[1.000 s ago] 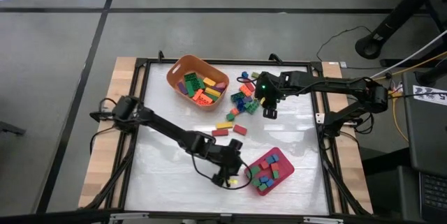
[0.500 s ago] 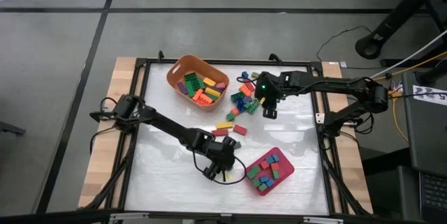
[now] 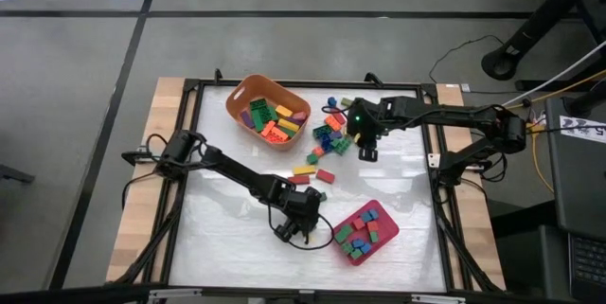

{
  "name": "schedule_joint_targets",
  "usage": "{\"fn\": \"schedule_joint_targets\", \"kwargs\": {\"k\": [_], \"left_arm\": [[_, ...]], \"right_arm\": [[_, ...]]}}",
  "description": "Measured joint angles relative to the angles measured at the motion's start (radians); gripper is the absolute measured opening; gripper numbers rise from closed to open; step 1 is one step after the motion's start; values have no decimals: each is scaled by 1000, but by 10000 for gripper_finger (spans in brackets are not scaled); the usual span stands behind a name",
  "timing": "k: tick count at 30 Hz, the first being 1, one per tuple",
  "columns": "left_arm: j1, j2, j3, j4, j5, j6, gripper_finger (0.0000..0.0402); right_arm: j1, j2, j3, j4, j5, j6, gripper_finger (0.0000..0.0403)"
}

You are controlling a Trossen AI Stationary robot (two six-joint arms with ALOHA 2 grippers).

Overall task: Sort blocks by size
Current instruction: Put the large green block into the orange bin

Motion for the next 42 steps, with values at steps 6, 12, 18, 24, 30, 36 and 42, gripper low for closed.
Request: {"fn": "schedule_joint_targets", "kwargs": {"k": [6,12,18,24,30,36,42], "left_arm": [[15,0,0,-1,9,25,120],[43,-3,0,9,21,24,111],[91,-89,6,5,10,52,111],[183,-262,15,-28,-15,58,117],[316,-448,16,-175,-180,76,117],[492,-545,16,-343,-244,-5,132],[626,-537,16,-414,-253,-104,162]], "right_arm": [[-53,0,-16,-18,43,-72,140],[-128,0,-90,21,21,-123,140],[-168,0,-144,56,27,-175,140],[-174,1,-151,103,41,-176,140],[-174,1,-151,155,45,-175,140],[-174,1,-151,159,103,-175,140],[-174,1,-151,161,117,-171,143]]}}
